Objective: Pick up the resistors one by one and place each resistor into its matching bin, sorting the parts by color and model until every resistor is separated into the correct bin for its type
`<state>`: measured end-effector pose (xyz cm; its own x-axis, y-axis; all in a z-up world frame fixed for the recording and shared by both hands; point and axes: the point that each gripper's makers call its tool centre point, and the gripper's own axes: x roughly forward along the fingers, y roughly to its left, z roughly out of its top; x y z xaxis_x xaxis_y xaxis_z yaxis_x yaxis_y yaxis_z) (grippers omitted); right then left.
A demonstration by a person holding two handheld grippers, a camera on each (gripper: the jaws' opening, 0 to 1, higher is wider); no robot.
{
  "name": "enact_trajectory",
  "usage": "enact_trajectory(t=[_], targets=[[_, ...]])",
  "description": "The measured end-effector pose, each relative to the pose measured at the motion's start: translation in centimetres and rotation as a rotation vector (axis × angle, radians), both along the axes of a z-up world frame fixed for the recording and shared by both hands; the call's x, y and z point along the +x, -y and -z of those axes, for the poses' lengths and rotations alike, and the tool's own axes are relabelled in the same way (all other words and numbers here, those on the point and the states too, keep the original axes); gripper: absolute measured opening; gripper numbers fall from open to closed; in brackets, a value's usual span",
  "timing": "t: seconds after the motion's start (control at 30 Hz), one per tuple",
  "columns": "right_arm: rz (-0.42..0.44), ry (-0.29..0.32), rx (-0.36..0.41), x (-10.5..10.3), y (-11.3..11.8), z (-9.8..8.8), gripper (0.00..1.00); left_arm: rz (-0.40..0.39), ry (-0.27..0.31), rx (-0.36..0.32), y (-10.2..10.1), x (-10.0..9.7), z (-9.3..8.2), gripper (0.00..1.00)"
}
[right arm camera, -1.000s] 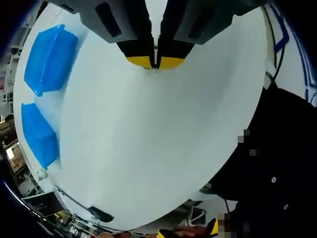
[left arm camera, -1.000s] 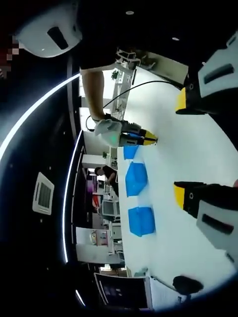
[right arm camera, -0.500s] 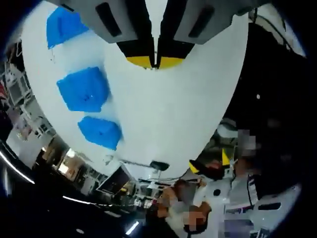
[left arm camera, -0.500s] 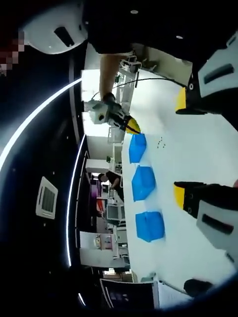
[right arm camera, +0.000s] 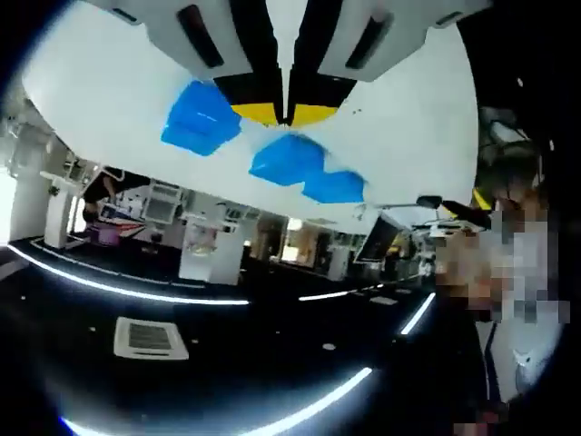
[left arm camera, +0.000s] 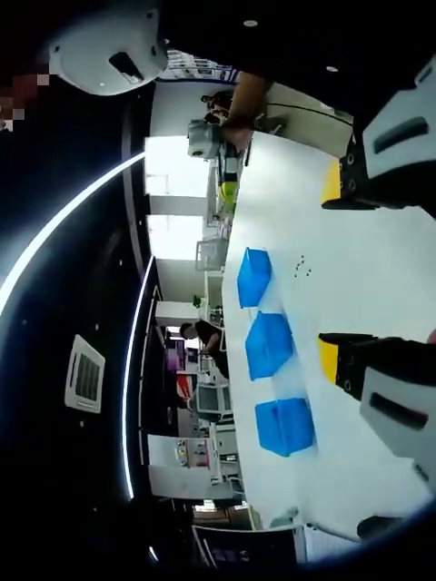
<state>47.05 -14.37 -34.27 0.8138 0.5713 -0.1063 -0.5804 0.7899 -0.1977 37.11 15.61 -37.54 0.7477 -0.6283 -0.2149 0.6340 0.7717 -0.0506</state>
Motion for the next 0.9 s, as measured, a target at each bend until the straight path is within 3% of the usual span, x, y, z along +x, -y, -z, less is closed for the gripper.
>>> enact_trajectory(t=[0.13,0.27,0.37,0.67,0.7,0.73,0.9], targets=[[0.079,0.051,0.116,-1.3,0.8,-1.9,0.05,0.000,0.004,0.002,0.1,0.0,-0.3,0.56],[0.103,0.095,0.112,-0.8,0.9,-3.4,0.05,-0.001,0.002,0.007,0.1,0.0,-0.3,0.56],[0.104,0.114,0.116,0.7,0.8,-4.4,0.05,0.000,0.002,0.010,0.1,-0.2,-0.3,0.56],[0.144,0.091,0.095,11.2,0.2,-4.6,0.05,-0.017,0.009,0.001,-0.3,-1.2,-0.3,0.56],[0.146,0.092,0.095,11.5,0.1,-4.6,0.05,-0.020,0.008,-0.001,-0.3,-1.3,-0.2,0.56],[0.154,0.098,0.090,13.4,-0.2,-4.8,0.05,-0.024,0.008,0.002,-0.4,-1.4,-0.2,0.56],[0.187,0.089,0.094,18.0,-0.6,-4.7,0.05,-0.037,0.014,-0.003,-0.9,-1.9,-0.5,0.56]])
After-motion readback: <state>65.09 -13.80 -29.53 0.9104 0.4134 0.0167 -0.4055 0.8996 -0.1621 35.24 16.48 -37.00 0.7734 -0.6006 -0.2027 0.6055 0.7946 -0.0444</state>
